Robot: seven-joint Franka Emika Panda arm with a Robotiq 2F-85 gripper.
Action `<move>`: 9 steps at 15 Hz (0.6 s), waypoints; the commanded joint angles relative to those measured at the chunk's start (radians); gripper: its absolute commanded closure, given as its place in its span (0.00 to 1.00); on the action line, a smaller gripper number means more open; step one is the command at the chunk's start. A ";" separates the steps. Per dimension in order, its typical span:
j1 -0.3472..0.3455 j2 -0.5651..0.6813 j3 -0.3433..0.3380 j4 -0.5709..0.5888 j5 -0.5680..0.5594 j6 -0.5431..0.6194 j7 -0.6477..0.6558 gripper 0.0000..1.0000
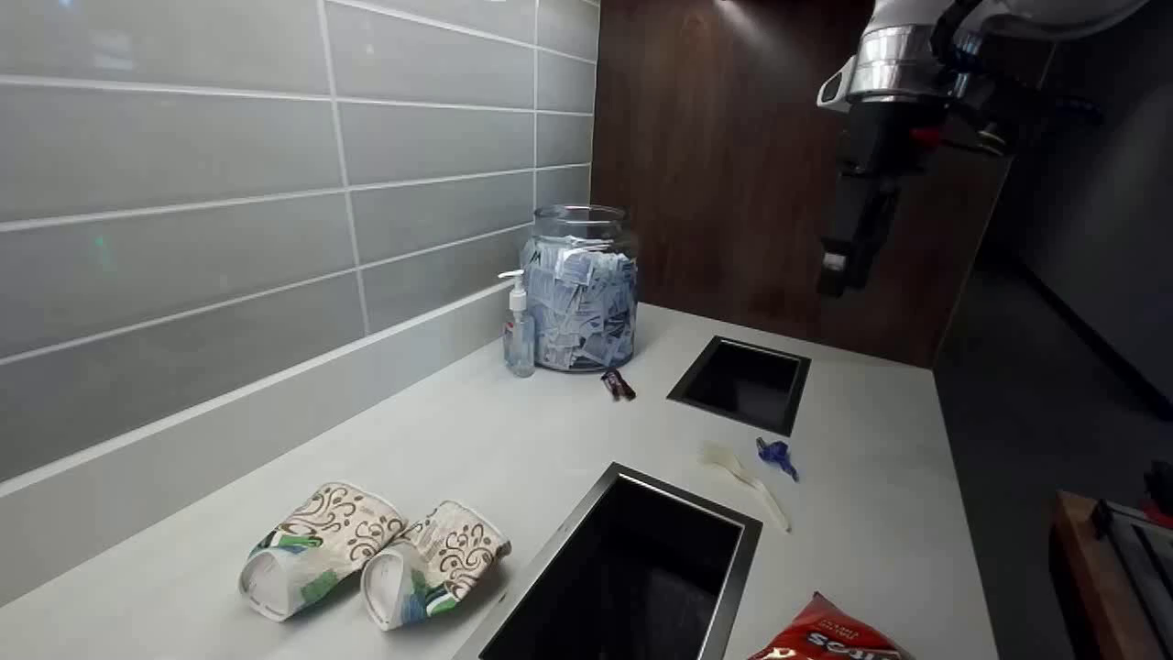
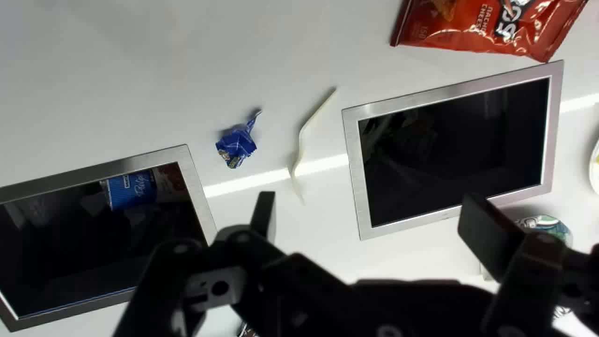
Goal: Empty the packet of doritos into the trash can on the left
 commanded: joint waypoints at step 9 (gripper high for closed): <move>0.004 0.004 0.014 -0.002 0.005 0.013 -0.042 0.00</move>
